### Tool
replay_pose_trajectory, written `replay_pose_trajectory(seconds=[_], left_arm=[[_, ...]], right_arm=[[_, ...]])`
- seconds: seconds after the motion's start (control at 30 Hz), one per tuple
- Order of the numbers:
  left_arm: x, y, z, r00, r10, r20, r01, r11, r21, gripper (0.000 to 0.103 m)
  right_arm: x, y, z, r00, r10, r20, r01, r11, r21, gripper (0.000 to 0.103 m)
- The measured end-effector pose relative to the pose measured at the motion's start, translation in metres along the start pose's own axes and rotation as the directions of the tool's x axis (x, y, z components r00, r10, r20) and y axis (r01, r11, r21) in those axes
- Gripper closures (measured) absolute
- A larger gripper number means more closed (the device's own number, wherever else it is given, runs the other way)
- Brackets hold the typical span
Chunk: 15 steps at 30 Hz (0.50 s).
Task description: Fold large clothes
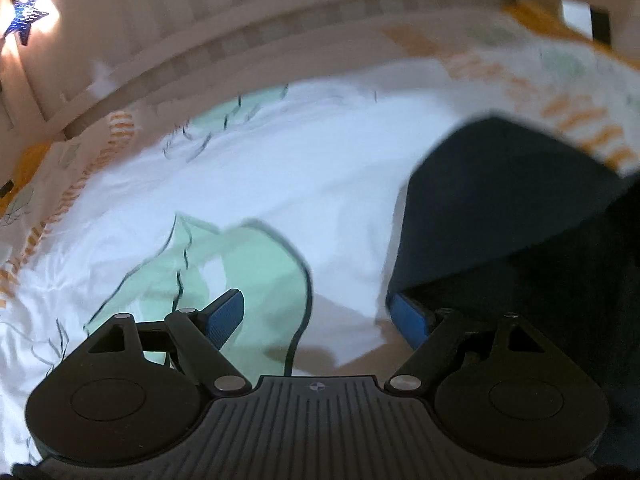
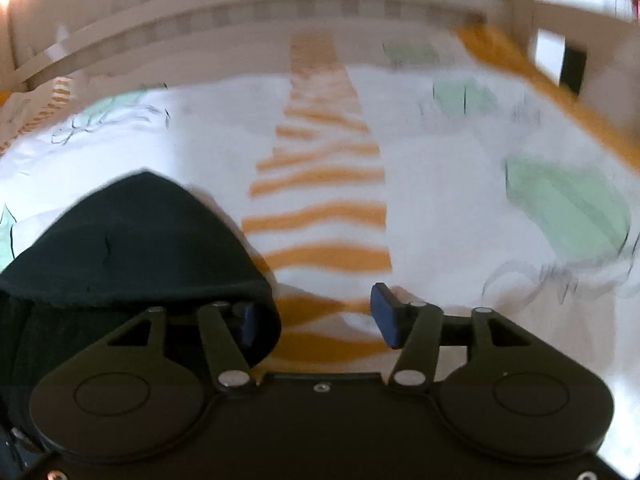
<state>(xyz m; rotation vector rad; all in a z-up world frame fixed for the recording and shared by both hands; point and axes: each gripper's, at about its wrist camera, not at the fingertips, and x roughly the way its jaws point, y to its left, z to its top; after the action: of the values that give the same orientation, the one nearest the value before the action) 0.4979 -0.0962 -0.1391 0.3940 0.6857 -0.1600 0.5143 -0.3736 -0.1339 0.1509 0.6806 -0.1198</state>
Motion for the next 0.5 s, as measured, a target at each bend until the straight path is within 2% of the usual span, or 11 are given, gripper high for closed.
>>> replay_pose_trajectory(seconds=[0.07,0.1,0.23,0.33,0.43,0.5], left_arm=[[0.006,0.012,-0.006,0.999,0.008,-0.041,-0.01,0.999,-0.051,0.022],[0.008,0.023,-0.008,0.998,-0.001,-0.056,-0.005,0.994,-0.107,0.022],[0.0,0.064,-0.01,0.995,-0.055,-0.08,0.03,0.959,-0.282,0.024],[-0.023,0.09,-0.007,0.994,-0.111,-0.008,0.1,0.926,-0.365,0.024],[-0.04,0.104,0.004,0.988,-0.142,0.056,0.152,0.887,-0.436,0.024],[-0.045,0.105,0.017,0.982,-0.167,0.089,0.189,0.858,-0.478,0.024]], right_arm=[[-0.002,-0.007,-0.003,1.0,0.029,0.005,-0.029,1.0,0.01,0.042],[-0.005,-0.007,-0.005,0.999,0.04,0.0,-0.04,0.999,0.005,0.042],[-0.017,-0.017,-0.006,0.989,0.144,-0.025,-0.145,0.989,-0.023,0.031],[-0.034,-0.027,-0.01,0.971,0.238,-0.023,-0.239,0.97,-0.054,0.025],[-0.053,-0.036,-0.011,0.95,0.312,0.018,-0.311,0.949,-0.056,0.024],[-0.059,-0.038,-0.007,0.942,0.332,0.054,-0.33,0.943,-0.042,0.024]])
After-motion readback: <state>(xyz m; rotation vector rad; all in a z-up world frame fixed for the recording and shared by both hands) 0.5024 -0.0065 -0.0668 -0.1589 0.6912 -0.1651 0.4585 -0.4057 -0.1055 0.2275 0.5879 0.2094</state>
